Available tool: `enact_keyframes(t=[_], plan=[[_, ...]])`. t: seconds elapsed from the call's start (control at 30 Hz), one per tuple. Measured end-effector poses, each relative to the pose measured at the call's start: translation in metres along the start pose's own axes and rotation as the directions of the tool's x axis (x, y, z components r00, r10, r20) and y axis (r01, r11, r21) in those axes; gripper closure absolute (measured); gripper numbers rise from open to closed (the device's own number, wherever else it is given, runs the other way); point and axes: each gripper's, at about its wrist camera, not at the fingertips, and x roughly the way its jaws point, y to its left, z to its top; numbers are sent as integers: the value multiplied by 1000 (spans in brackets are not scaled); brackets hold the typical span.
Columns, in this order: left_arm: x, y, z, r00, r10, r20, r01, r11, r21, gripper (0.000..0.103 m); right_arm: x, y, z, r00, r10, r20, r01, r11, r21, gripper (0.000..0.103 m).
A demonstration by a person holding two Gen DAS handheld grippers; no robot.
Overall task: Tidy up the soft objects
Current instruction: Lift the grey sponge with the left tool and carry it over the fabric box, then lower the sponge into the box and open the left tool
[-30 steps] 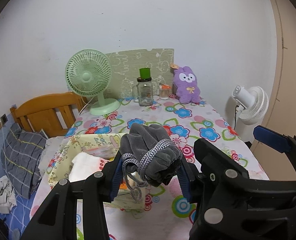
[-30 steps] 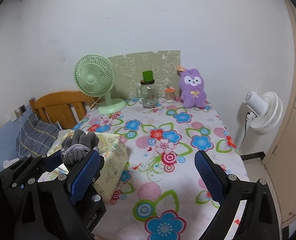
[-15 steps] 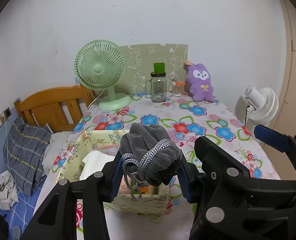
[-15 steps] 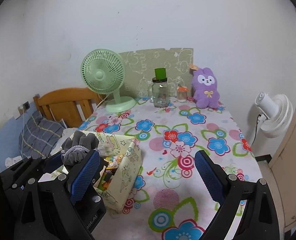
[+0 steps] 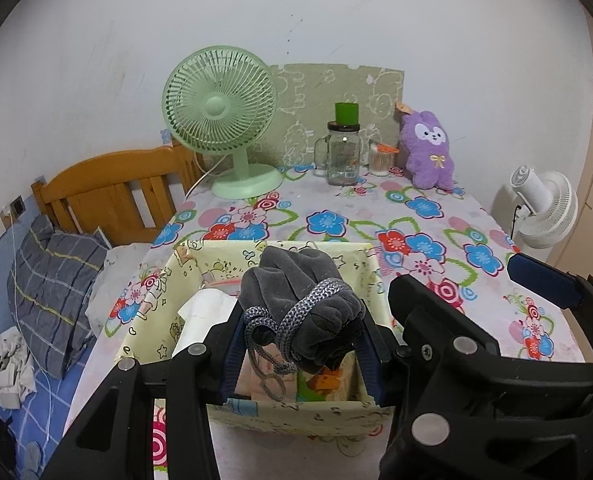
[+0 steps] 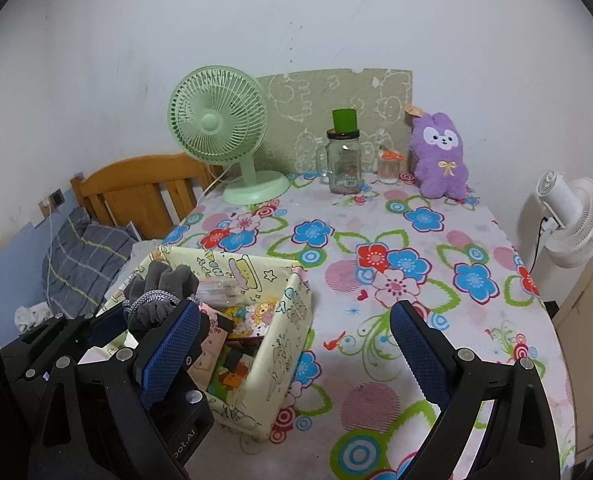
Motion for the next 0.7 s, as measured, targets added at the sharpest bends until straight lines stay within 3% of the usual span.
enact_keyframes(t=[0.6, 0.63, 0.7], plan=[[51, 17, -17, 991, -44, -127, 37, 997, -62, 50, 52, 10, -9, 995, -39, -87, 35, 998, -49, 5], [53, 18, -17, 990, -45, -132, 37, 997, -64, 49, 54, 10, -10, 995, -42, -92, 38, 998, -50, 5], [55, 17, -18, 990, -44, -134, 36, 998, -61, 34, 56, 10, -12, 994, -46, -101, 40, 998, -53, 5]])
